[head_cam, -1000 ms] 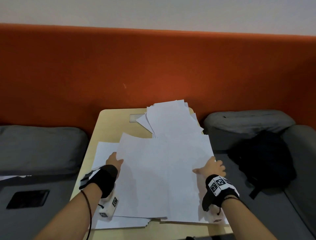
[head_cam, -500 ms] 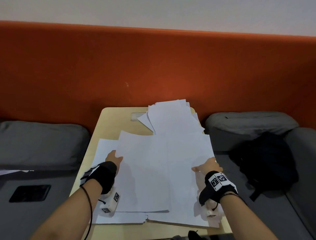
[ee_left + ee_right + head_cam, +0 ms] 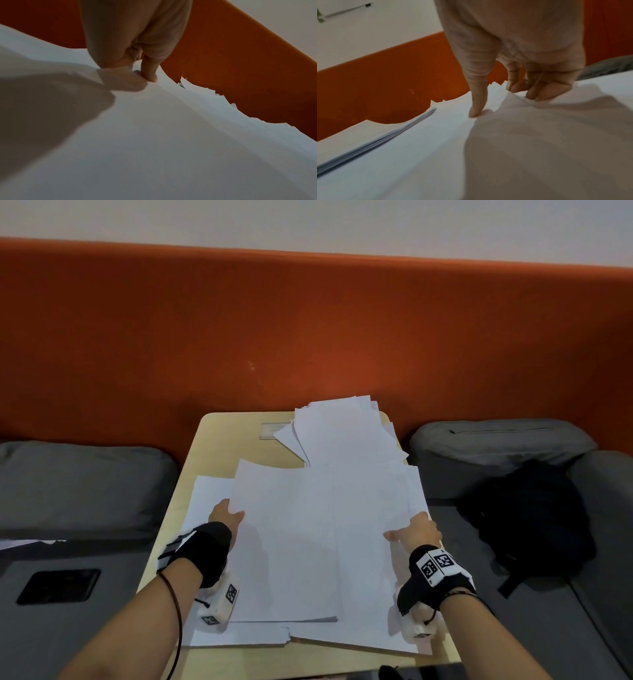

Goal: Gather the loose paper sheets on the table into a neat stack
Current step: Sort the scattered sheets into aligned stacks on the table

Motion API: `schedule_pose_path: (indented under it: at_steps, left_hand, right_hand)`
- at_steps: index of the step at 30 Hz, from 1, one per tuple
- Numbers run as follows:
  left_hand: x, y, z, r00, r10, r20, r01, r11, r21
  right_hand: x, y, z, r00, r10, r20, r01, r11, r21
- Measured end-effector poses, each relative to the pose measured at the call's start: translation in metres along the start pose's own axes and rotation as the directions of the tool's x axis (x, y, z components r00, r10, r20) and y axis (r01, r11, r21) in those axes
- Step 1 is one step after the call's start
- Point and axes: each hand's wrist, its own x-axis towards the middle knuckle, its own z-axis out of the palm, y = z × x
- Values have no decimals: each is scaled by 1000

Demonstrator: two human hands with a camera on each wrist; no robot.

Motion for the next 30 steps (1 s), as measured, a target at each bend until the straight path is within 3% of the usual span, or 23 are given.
schedule_pose_path:
  at_steps: [7,12,19,23,30]
  left_hand:
    - [-5,5,-3,999,-27,17,27,1000,8]
    - [-10,8,-5,998,-58,35,58,998,-14]
    - [-21,20,-10,995,-77,60,80,996,-47]
    - [-22,22,-13,993,-86,77,90,995,-47]
    - [-23,25,-18,991,-75,114,80,996,-45]
  right_hand:
    - [-8,-10,13,983,-170,-66,153,966,-209]
    - [-8,-20,10,997,-70,-27,68,995,-69]
    - [-13,-20,12,994,-79,-72,58,964,-259]
    - [-20,-23,14,994,-98,-49,86,977,-197]
    - [-21,-23,13,999,-30,-30,26,992,-124]
